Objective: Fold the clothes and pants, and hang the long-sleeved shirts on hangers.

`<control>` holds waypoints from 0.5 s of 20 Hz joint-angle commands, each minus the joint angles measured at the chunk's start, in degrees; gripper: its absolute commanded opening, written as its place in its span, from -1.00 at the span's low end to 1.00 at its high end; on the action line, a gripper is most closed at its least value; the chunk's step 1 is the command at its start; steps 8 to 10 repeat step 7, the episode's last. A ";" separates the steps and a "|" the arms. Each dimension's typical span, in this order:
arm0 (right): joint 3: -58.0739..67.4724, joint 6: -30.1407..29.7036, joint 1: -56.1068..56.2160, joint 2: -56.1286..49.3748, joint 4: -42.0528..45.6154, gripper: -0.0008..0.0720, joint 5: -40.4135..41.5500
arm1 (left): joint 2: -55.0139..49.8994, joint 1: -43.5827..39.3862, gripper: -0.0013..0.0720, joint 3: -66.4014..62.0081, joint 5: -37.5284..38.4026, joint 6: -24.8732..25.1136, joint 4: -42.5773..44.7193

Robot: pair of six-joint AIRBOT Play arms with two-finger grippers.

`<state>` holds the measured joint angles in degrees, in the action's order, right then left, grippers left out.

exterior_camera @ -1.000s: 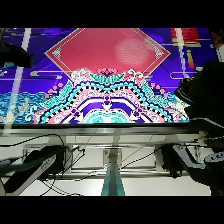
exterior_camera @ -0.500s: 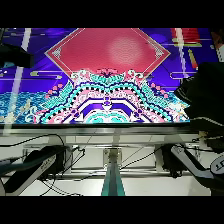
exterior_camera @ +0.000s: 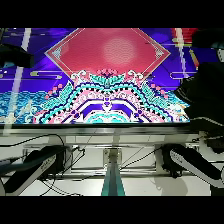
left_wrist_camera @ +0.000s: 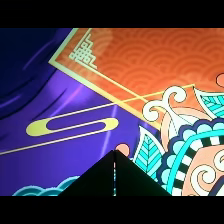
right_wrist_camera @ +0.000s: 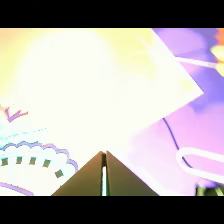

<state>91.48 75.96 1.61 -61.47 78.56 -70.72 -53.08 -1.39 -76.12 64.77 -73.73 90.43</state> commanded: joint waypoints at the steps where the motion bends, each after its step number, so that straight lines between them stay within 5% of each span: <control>1: 0.07 -1.95 5.92 -0.20 3.02 -0.93 -0.17 | 0.04 0.07 -0.88 -0.02 -0.02 0.00 0.00; 10: 0.07 -1.55 5.92 -0.24 -0.39 -0.93 0.04 | 0.04 0.07 -0.88 -0.02 0.00 0.00 0.00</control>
